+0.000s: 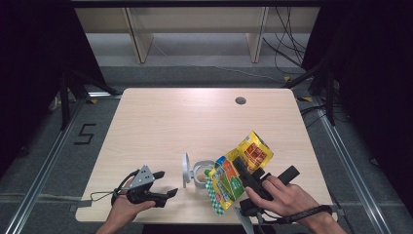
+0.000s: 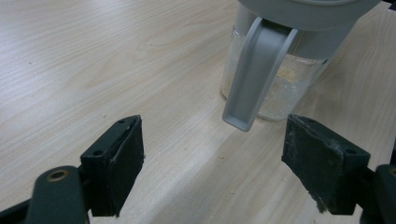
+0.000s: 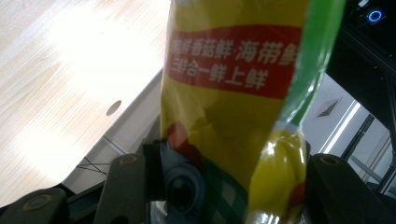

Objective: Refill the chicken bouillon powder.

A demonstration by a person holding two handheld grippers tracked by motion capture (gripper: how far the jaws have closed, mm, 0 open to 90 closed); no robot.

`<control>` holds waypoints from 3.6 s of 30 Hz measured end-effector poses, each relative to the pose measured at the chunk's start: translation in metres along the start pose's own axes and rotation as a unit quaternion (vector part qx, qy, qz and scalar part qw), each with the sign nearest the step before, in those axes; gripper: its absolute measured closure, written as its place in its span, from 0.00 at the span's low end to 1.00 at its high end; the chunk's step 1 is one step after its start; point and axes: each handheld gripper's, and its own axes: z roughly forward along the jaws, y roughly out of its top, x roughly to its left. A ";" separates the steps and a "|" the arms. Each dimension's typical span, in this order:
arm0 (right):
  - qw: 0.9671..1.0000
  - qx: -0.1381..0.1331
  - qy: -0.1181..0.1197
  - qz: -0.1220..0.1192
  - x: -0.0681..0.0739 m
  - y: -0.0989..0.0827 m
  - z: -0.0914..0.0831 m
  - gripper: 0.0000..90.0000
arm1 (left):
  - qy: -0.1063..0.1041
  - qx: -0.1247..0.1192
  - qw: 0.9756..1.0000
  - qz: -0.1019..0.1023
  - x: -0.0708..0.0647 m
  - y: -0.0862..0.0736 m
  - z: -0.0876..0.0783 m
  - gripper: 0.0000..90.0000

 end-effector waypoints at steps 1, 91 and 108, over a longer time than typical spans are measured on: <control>1.000 0.002 0.011 -0.001 -0.001 0.000 0.000 0.58 | 0.001 0.002 1.000 -0.001 0.000 0.000 0.000 0.22; 0.998 -0.007 0.061 -0.029 -0.010 -0.005 0.016 0.60 | 0.005 -0.001 1.000 -0.006 -0.001 -0.001 0.002 0.23; 0.998 -0.005 0.060 -0.030 -0.010 -0.006 0.016 0.60 | 0.002 0.006 1.000 -0.002 0.000 0.000 0.000 0.23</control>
